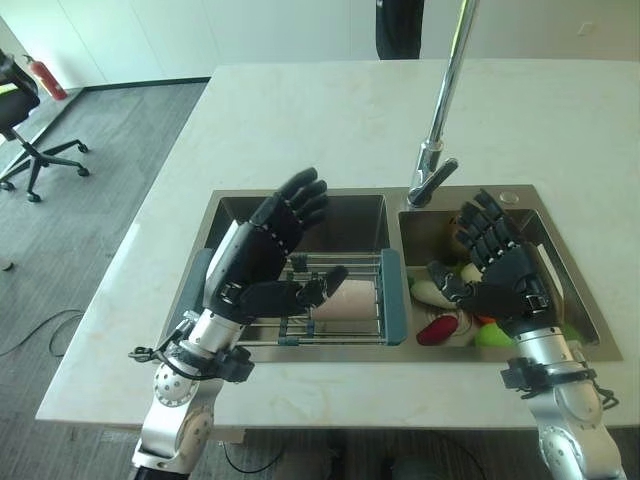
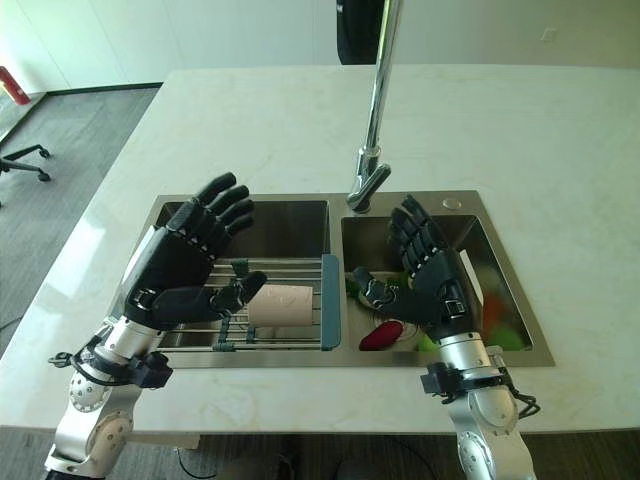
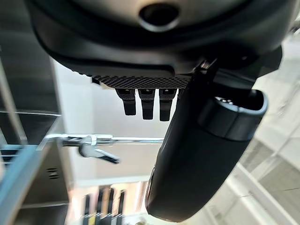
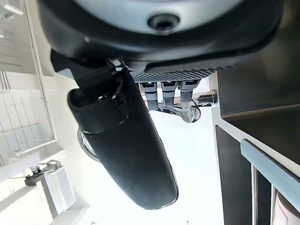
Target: Place the dishes in the dishwasher.
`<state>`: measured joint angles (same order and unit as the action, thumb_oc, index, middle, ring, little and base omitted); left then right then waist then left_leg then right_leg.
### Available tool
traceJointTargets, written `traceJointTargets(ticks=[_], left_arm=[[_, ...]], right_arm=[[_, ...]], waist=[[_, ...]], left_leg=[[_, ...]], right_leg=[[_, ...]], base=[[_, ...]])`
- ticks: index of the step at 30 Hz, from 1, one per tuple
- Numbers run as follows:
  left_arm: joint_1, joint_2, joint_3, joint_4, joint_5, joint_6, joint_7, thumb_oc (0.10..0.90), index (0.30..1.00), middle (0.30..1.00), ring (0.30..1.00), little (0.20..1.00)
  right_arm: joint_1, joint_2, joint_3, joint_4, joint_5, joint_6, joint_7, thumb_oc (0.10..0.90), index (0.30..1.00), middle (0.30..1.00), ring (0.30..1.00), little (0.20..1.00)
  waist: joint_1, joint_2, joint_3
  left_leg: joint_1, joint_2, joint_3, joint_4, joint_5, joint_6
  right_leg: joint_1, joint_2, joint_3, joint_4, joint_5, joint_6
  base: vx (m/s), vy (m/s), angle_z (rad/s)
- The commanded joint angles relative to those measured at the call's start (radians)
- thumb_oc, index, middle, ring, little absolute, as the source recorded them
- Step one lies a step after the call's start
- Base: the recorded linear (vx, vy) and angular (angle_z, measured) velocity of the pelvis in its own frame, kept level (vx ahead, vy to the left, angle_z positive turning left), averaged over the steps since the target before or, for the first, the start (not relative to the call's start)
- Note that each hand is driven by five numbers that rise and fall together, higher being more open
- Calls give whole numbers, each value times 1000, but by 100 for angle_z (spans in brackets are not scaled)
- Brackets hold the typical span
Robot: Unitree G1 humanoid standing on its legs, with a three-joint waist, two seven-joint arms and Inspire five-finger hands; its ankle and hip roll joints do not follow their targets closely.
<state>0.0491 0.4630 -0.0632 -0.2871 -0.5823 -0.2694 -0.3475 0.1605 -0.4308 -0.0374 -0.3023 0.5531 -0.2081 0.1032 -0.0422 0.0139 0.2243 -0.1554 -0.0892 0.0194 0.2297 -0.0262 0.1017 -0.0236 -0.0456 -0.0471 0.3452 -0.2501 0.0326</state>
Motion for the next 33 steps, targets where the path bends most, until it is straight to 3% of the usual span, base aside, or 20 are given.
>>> traceJointTargets(ticks=[1,2,5,10,15,19,33], left_arm=[[-61,17,66,-90,-16,-94,-3,800,900,900,900,900],[-65,18,82,-91,7,-126,23,800,900,900,900,900],[-82,36,92,-96,139,-92,68,800,900,900,900,900],[-74,74,120,-91,230,-44,84,800,900,900,900,900],[-38,183,161,-62,311,69,45,800,900,900,900,900],[-72,237,130,-9,363,97,37,800,900,900,900,900],[-111,225,74,84,471,162,38,800,900,900,900,900]], right_arm=[[-101,16,-60,-43,21,-93,47,800,900,900,900,900],[-105,28,-53,-40,18,-94,67,800,900,900,900,900],[-130,10,-54,-32,10,-79,60,800,900,900,900,900],[-169,-14,-56,-31,2,-52,36,800,900,900,900,900],[-159,-42,-62,-33,6,-24,37,800,900,900,900,900],[-179,-56,-42,-23,-20,-20,29,800,900,900,900,900],[-180,-50,-44,-8,-41,-23,32,800,900,900,900,900]], waist=[[16,4,-57],[26,0,-50],[43,-18,-45],[57,-14,-56],[47,15,-80],[27,35,-92],[3,35,-104]], left_leg=[[31,89,-16,70,-167,-83],[31,102,1,70,-171,-86],[31,109,17,70,-170,-102],[32,112,32,70,-169,-114],[56,117,45,70,-185,-120],[78,117,48,70,-199,-121],[106,118,59,70,-217,-116]], right_leg=[[15,13,-73,-45,94,81],[0,-8,-118,-45,89,84],[-12,-27,-112,-45,44,65],[-18,-31,-111,-45,30,59],[-21,-34,-115,-45,24,61],[-13,-35,-113,-45,21,64],[-2,-29,-104,-45,21,67]], base=[[-39,25,-21],[-97,-84,-52],[-55,-90,-60],[-11,-67,2],[11,-54,-4],[37,-6,0],[5,4,0]])
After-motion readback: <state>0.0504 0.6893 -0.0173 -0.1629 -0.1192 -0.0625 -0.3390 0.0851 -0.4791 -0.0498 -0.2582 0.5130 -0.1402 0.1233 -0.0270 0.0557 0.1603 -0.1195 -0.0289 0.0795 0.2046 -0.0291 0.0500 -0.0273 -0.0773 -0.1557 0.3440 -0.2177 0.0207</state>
